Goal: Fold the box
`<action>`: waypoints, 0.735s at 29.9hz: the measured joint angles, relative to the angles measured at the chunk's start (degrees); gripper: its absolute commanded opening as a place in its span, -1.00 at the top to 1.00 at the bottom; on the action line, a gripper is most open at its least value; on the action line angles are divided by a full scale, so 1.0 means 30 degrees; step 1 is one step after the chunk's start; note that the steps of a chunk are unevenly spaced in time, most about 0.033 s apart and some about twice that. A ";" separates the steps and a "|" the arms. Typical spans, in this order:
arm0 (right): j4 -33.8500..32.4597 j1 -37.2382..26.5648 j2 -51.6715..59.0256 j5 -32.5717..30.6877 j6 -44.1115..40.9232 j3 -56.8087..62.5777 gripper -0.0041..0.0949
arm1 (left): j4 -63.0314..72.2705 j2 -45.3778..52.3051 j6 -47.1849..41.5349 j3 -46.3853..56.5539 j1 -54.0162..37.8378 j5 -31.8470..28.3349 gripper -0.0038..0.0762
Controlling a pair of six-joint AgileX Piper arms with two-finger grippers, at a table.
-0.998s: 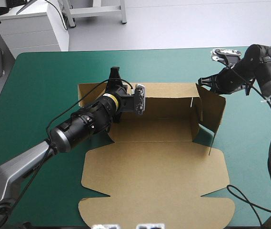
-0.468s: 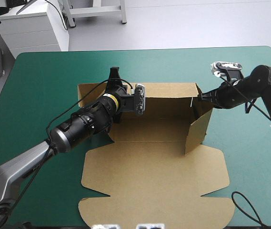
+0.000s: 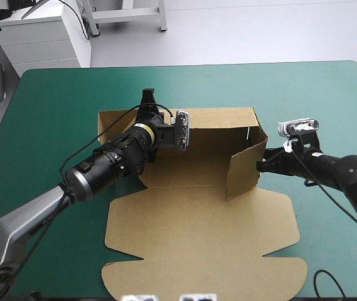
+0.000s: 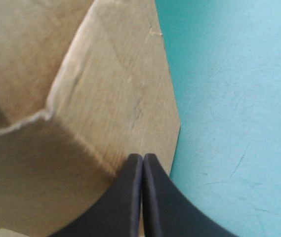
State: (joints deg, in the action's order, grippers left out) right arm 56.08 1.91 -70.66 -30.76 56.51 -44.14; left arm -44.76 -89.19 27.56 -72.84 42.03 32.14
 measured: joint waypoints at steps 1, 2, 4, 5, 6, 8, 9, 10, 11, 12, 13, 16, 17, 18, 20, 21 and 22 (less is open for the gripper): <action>0.0358 0.0000 0.0216 0.0119 0.0731 0.0370 0.89 | 0.0001 0.0000 0.0000 0.0000 0.0000 0.0025 0.92; 0.0662 0.0000 0.0418 0.0159 0.1585 0.0752 0.82 | 0.0001 0.0000 0.0000 0.0000 0.0000 0.0067 0.92; 0.0969 0.0000 0.0581 0.0159 0.2835 0.1248 0.60 | 0.0001 0.0000 0.0000 0.0000 0.0000 0.0089 0.92; 0.0971 0.0000 0.0600 0.0076 0.3268 0.1409 0.45 | 0.0001 0.0000 0.0000 0.0000 0.0000 0.0132 0.92; 0.0948 0.0000 0.0600 -0.0021 0.3551 0.1504 0.32 | 0.0001 0.0000 -0.0006 -0.0020 0.0000 0.0219 0.92; 0.0827 0.0000 0.0606 -0.0355 0.3860 0.1573 0.01 | 0.0001 0.0000 -0.0022 -0.0034 0.0000 0.0330 0.92; 0.0777 0.0000 0.0606 -0.0574 0.4047 0.1573 -0.10 | 0.0001 0.0000 -0.0002 -0.0054 0.0000 0.0420 0.92; 0.0758 0.0000 0.0606 -0.0759 0.4279 0.1589 -0.17 | 0.0001 0.0000 -0.0002 -0.0055 0.0000 0.0484 0.92; 0.0716 0.0000 0.0606 -0.0976 0.4572 0.1589 -0.21 | 0.0001 0.0000 -0.0002 -0.0055 0.0000 0.0513 0.92; 0.0716 0.0000 0.0606 -0.1154 0.4927 0.1589 -0.22 | 0.0001 0.0015 -0.0002 -0.0055 0.0000 0.0561 0.92; 0.0716 0.0000 0.0606 -0.1272 0.5264 0.1589 -0.22 | 0.0001 0.0015 -0.0002 -0.0055 0.0000 0.0599 0.92; 0.1145 0.0000 0.0545 -0.1267 0.6679 0.1589 -0.22 | 0.0001 0.0035 -0.0002 -0.0055 0.0000 0.0674 0.92; 0.1431 0.0000 0.0464 -0.1251 0.7020 0.1589 -0.22 | 0.0001 0.0035 -0.0002 -0.0055 0.0000 0.0696 0.92; 0.1775 0.0000 0.0350 -0.1251 0.7355 0.1589 -0.22 | 0.0001 0.0035 -0.0002 -0.0055 0.0000 0.0738 0.92; 0.2240 0.0000 0.0139 -0.1251 0.7804 0.1589 -0.21 | -0.0066 0.0035 -0.0002 -0.0055 0.0000 0.0875 0.92; 0.2483 0.0000 0.0025 -0.1268 0.7940 0.1589 -0.18 | -0.0064 0.0035 -0.0002 -0.0055 0.0000 0.0916 0.92; 0.2645 0.0000 -0.0046 -0.1268 0.8030 0.1589 -0.15 | -0.0064 0.0035 -0.0002 -0.0055 0.0000 0.0942 0.92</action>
State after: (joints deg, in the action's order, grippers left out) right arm 64.02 1.91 -70.80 -34.57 80.60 -39.38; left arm -44.95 -89.09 27.56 -73.00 42.03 34.97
